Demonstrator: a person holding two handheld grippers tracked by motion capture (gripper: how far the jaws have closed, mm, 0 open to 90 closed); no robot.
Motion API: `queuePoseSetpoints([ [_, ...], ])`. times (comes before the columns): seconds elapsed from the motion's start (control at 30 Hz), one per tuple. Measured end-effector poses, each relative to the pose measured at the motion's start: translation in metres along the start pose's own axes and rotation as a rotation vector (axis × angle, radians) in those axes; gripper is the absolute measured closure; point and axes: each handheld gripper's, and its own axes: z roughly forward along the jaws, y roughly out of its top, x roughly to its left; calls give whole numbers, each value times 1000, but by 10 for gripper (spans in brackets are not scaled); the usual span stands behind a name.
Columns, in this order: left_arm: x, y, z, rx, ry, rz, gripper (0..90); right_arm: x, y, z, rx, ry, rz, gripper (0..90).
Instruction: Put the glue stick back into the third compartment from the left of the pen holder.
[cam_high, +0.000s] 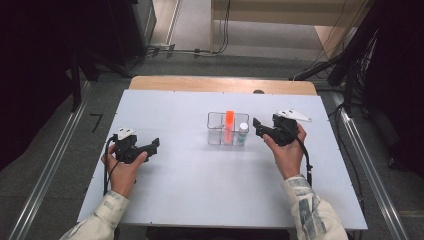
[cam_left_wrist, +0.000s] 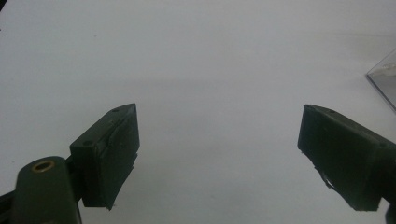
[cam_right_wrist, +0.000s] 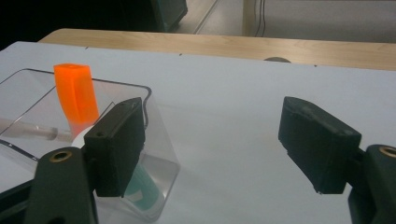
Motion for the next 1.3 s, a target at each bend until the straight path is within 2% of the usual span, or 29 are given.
queuePoseSetpoints([
  [0.77, -3, 0, -2, 0, -11, 7, 132, -21, -19, -19, 11, -43, 7, 212],
  [0.97, -5, 0, -4, -2, -17, 10, 129, -26, -26, -26, 20, -49, -4, 207],
  [1.3, -10, 0, -8, -8, -27, 32, 125, -34, -35, -38, 14, -67, -13, 202],
])
